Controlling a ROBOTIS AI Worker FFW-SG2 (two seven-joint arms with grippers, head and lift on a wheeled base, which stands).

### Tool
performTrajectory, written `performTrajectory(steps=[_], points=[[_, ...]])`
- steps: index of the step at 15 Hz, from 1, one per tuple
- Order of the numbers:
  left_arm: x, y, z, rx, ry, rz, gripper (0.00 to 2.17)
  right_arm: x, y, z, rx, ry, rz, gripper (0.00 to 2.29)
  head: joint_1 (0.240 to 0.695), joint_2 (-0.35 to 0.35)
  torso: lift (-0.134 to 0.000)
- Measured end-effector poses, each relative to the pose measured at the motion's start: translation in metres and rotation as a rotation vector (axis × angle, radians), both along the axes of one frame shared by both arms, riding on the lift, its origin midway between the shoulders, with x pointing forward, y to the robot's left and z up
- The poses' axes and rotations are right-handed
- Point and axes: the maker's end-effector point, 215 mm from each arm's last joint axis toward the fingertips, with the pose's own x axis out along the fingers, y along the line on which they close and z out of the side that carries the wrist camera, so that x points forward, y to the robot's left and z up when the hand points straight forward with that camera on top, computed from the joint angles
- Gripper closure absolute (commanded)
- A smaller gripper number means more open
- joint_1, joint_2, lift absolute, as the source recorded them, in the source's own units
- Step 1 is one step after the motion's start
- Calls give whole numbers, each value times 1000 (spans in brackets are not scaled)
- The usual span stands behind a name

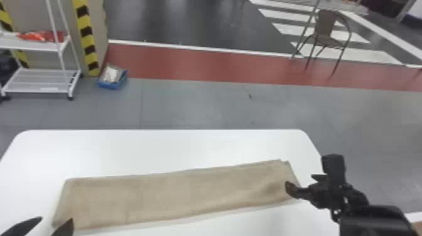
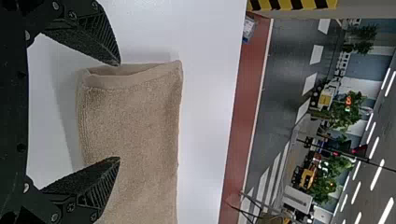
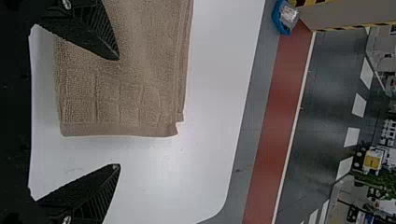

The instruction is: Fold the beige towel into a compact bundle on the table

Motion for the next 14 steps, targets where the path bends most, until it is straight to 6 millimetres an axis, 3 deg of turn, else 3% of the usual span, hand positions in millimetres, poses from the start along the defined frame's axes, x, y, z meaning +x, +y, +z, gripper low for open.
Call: performTrajectory(steps=[14], points=[[7,-2,-9,7,25,9,178,0,2,-3,1,1,5,60,695,-235,0]])
